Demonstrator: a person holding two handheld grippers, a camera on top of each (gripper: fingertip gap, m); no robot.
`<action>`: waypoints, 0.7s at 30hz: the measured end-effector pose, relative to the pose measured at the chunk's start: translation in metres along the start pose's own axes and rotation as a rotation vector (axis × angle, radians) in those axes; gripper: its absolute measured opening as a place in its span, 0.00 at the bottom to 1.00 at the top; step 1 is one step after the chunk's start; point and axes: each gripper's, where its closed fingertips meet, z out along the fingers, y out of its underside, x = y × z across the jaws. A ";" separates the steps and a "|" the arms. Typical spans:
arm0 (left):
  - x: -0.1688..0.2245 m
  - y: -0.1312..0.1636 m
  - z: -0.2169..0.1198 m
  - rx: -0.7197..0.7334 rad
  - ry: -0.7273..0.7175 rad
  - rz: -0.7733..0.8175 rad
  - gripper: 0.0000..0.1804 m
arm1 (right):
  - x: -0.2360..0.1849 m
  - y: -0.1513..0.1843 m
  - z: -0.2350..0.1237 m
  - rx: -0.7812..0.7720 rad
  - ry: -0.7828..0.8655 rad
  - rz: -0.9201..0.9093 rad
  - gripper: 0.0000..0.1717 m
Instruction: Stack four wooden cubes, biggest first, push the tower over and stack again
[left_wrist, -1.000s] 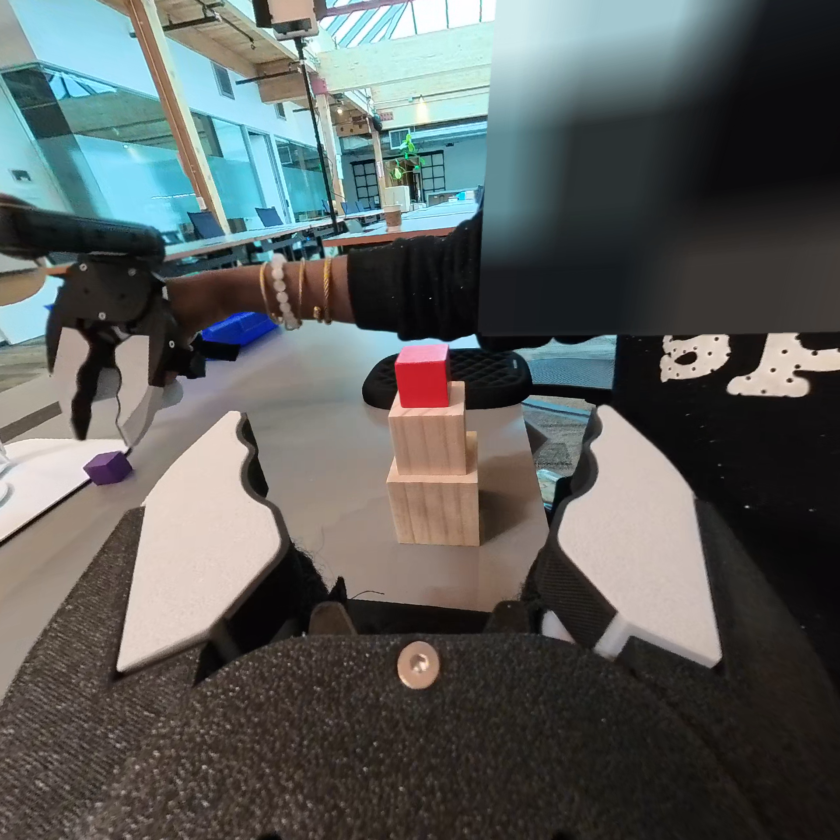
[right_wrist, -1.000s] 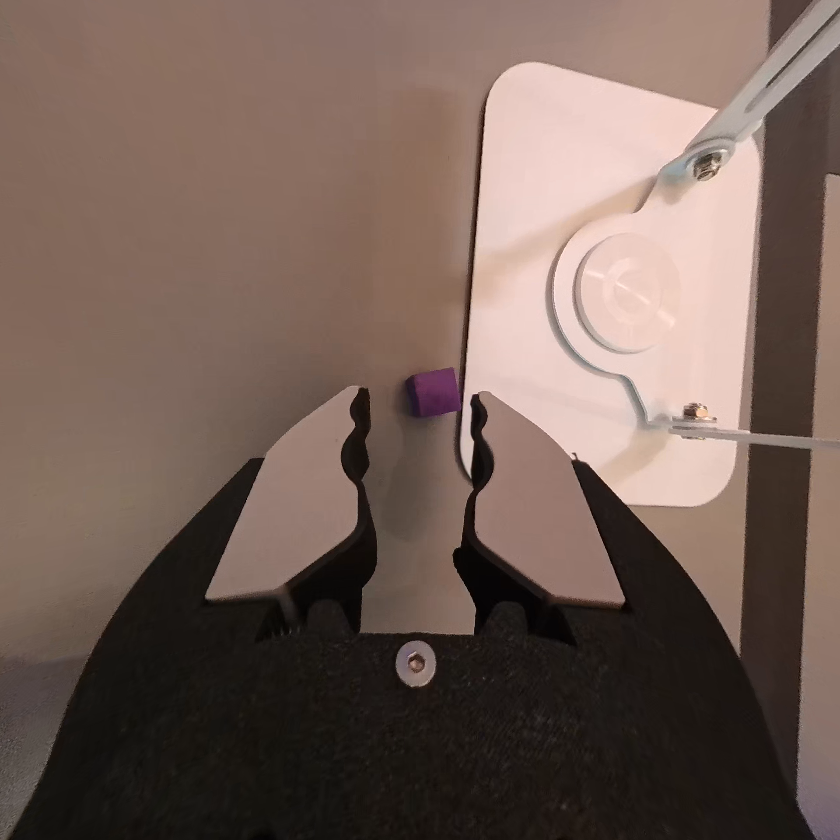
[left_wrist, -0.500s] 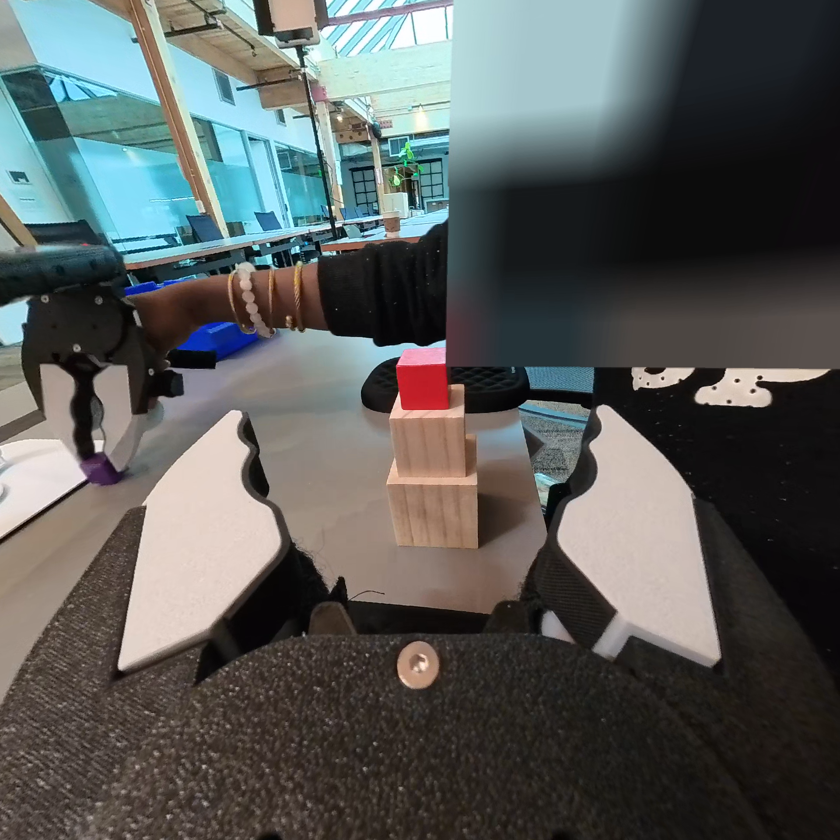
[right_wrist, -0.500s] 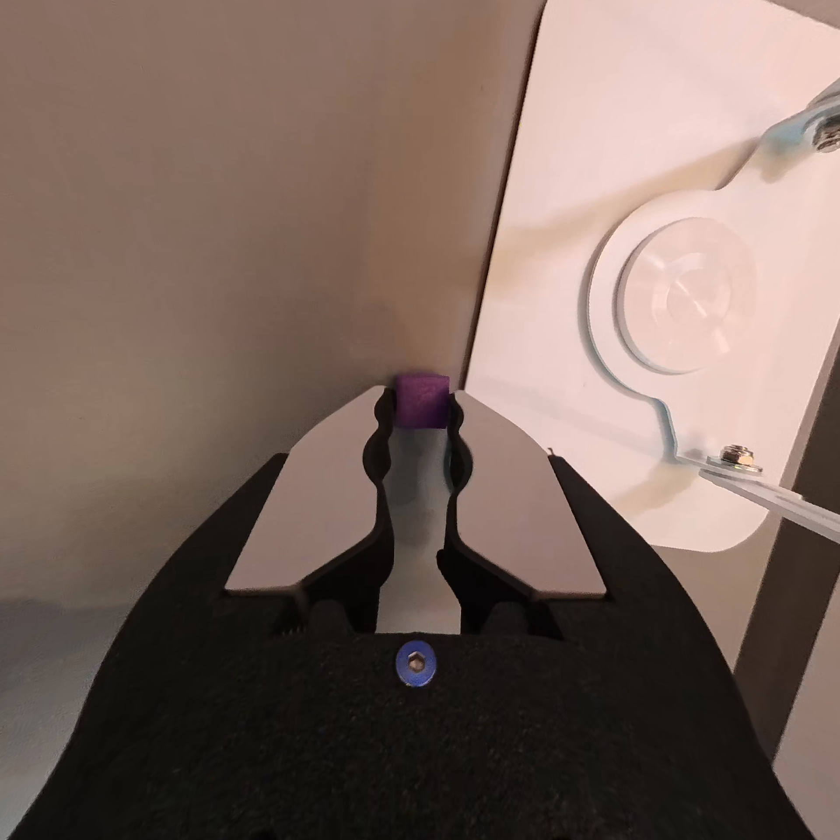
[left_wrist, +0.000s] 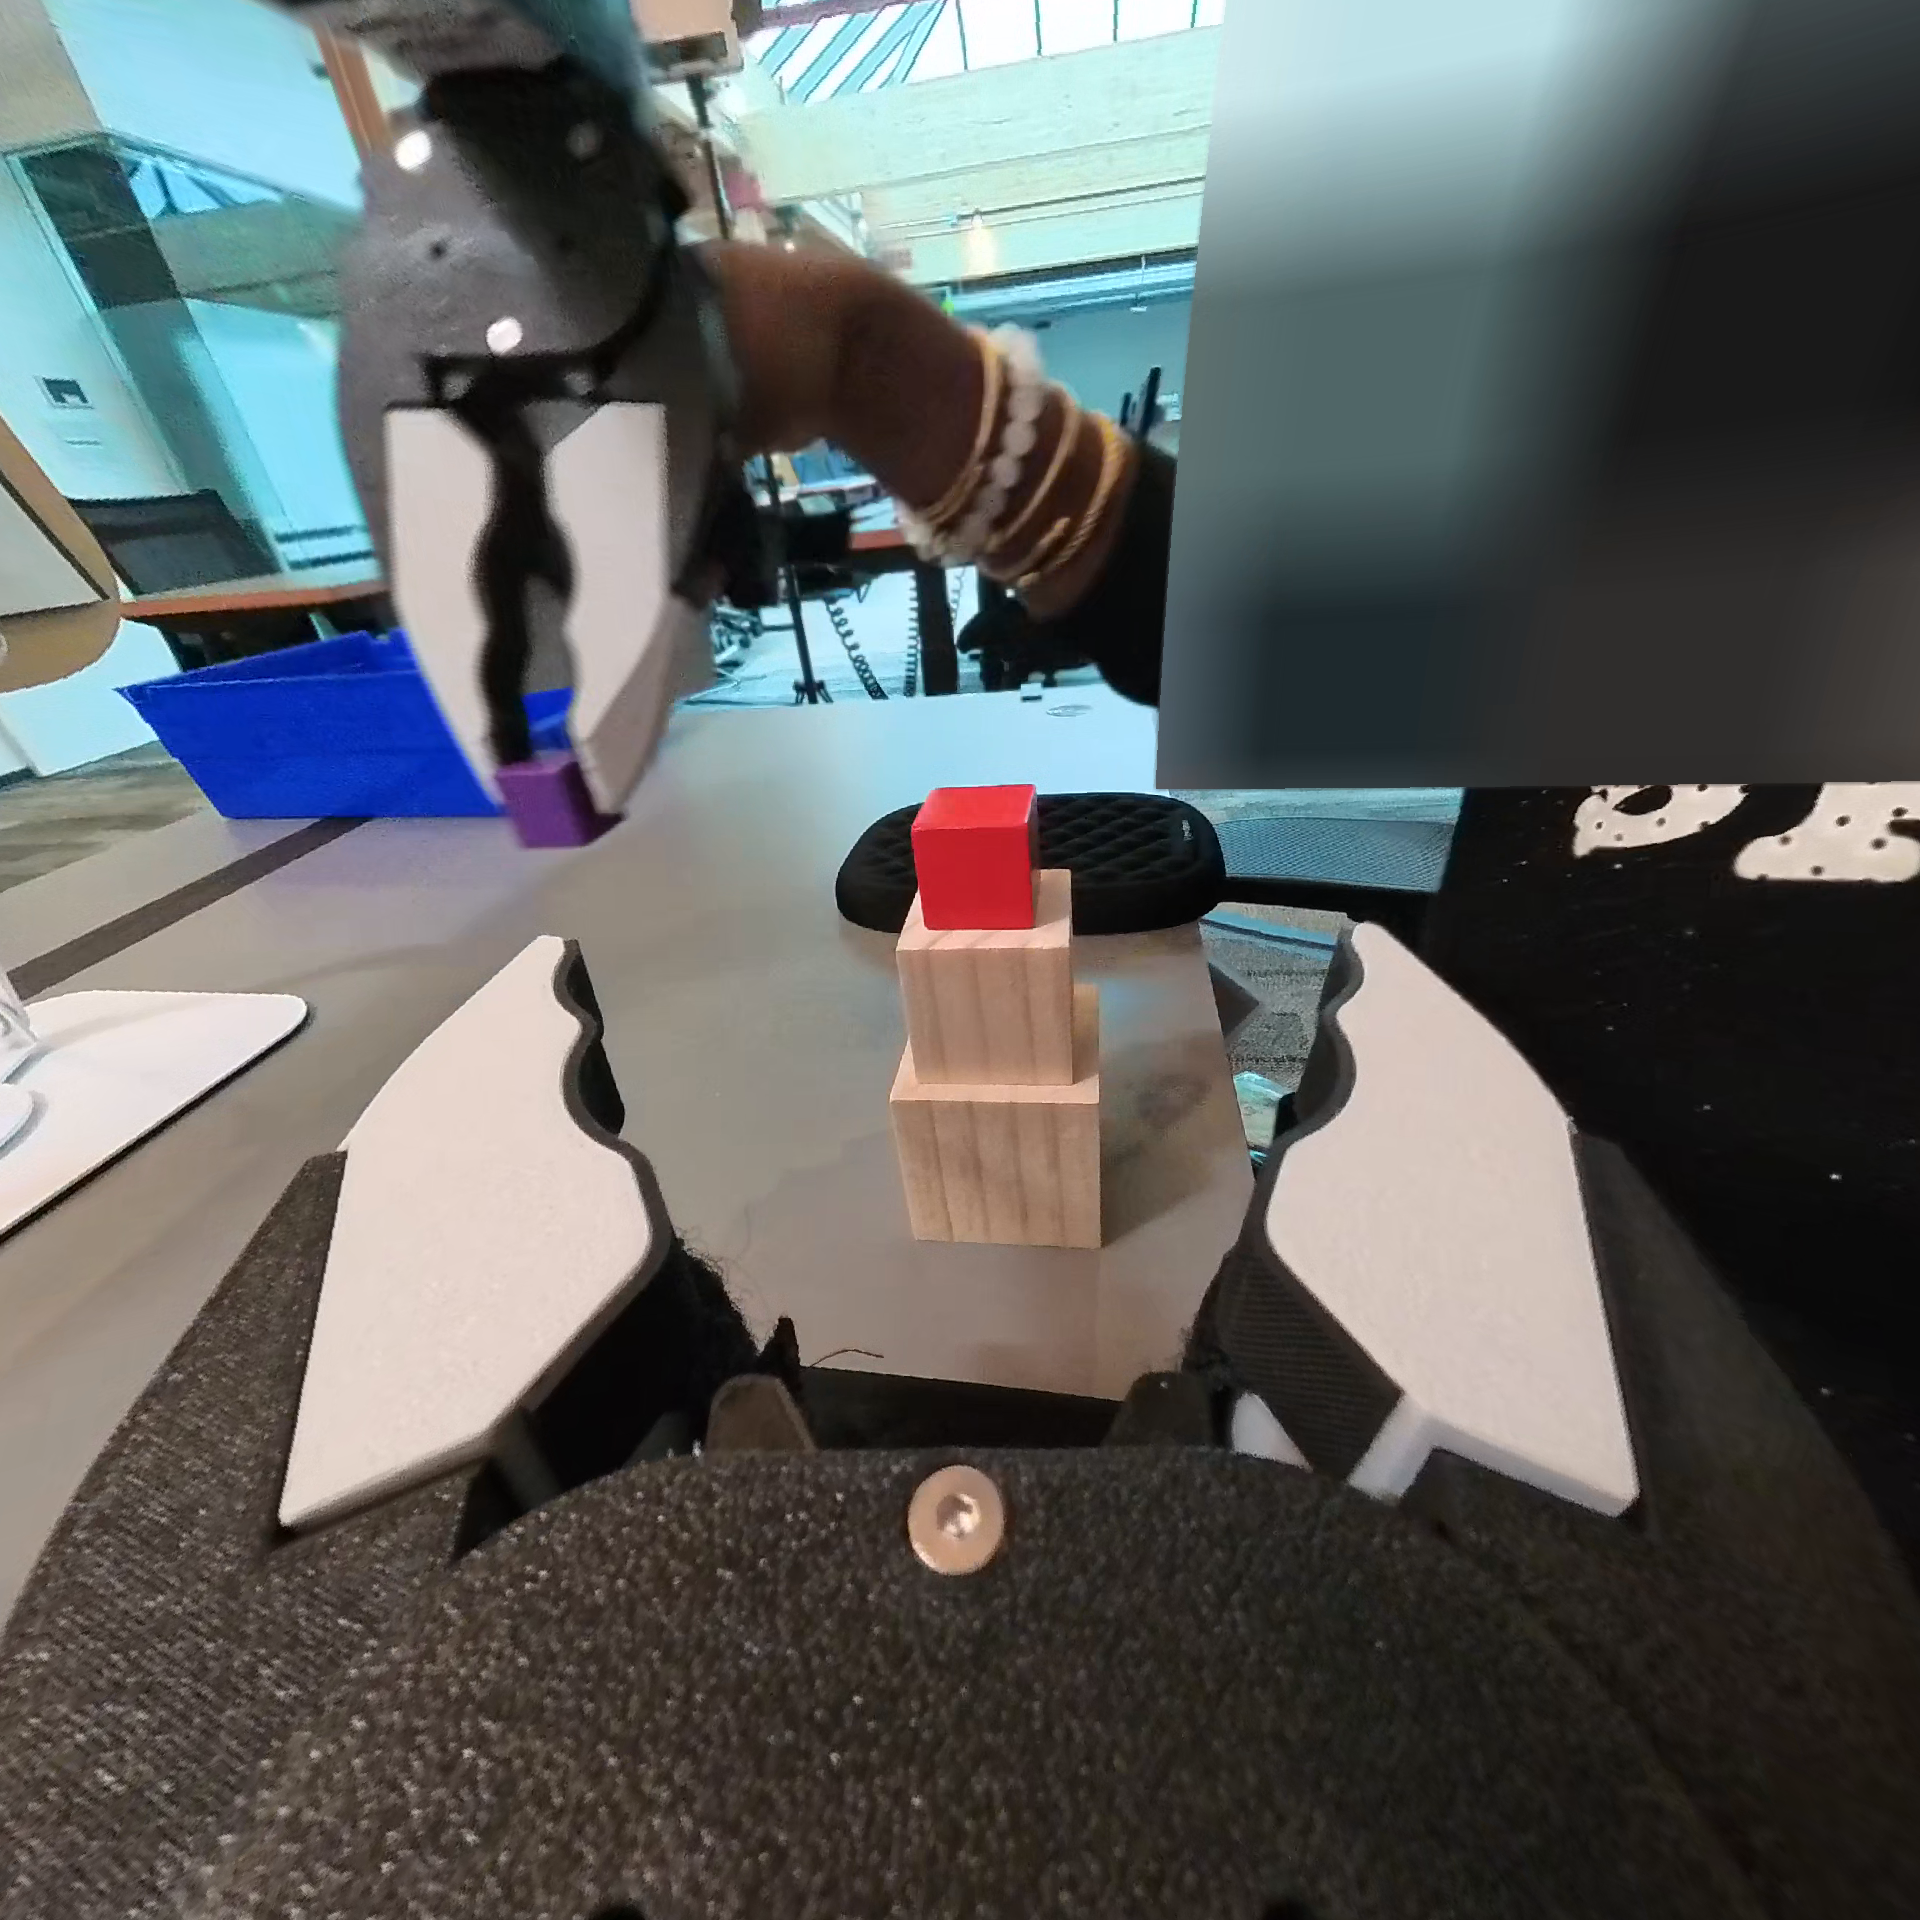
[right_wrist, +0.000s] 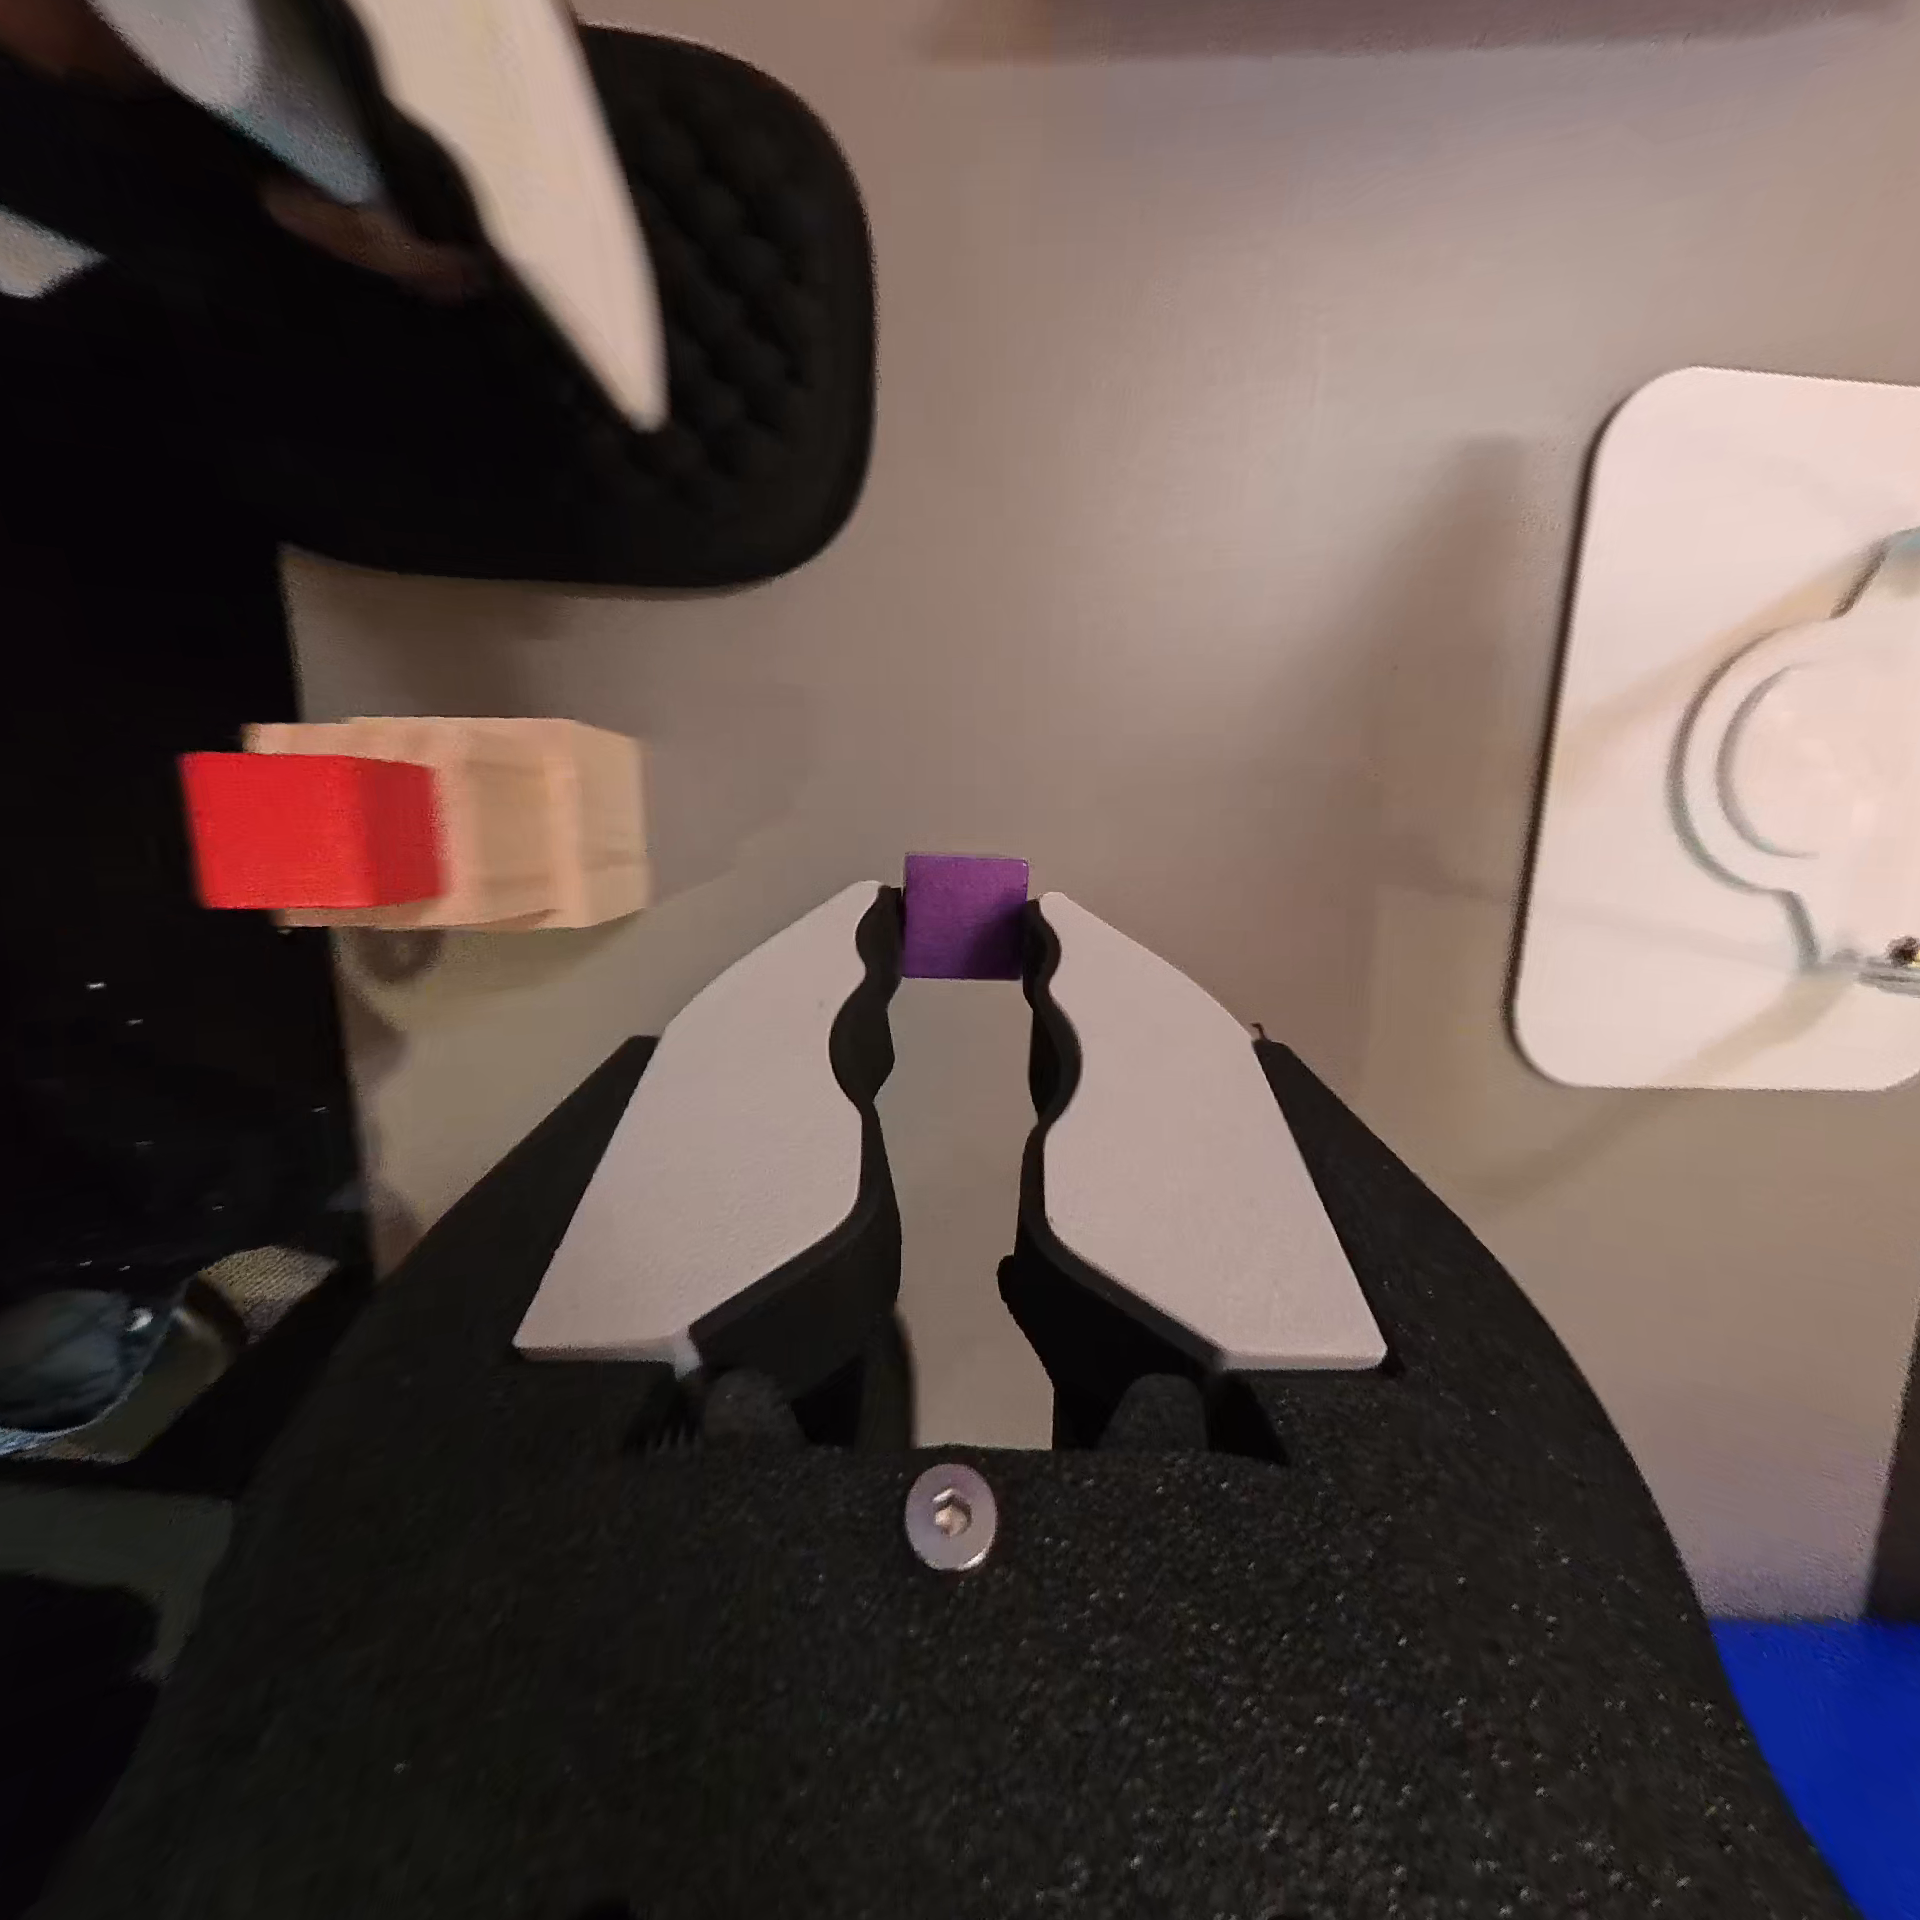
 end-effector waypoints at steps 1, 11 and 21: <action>0.000 0.000 0.000 0.001 -0.001 0.000 0.71 | -0.012 0.000 -0.004 -0.015 0.006 0.002 0.13; 0.000 0.001 0.001 -0.008 -0.006 0.006 0.71 | -0.089 -0.015 -0.022 -0.029 0.054 0.012 0.13; 0.000 0.001 0.001 -0.008 -0.007 0.007 0.71 | -0.107 -0.019 -0.014 -0.031 0.029 0.011 0.13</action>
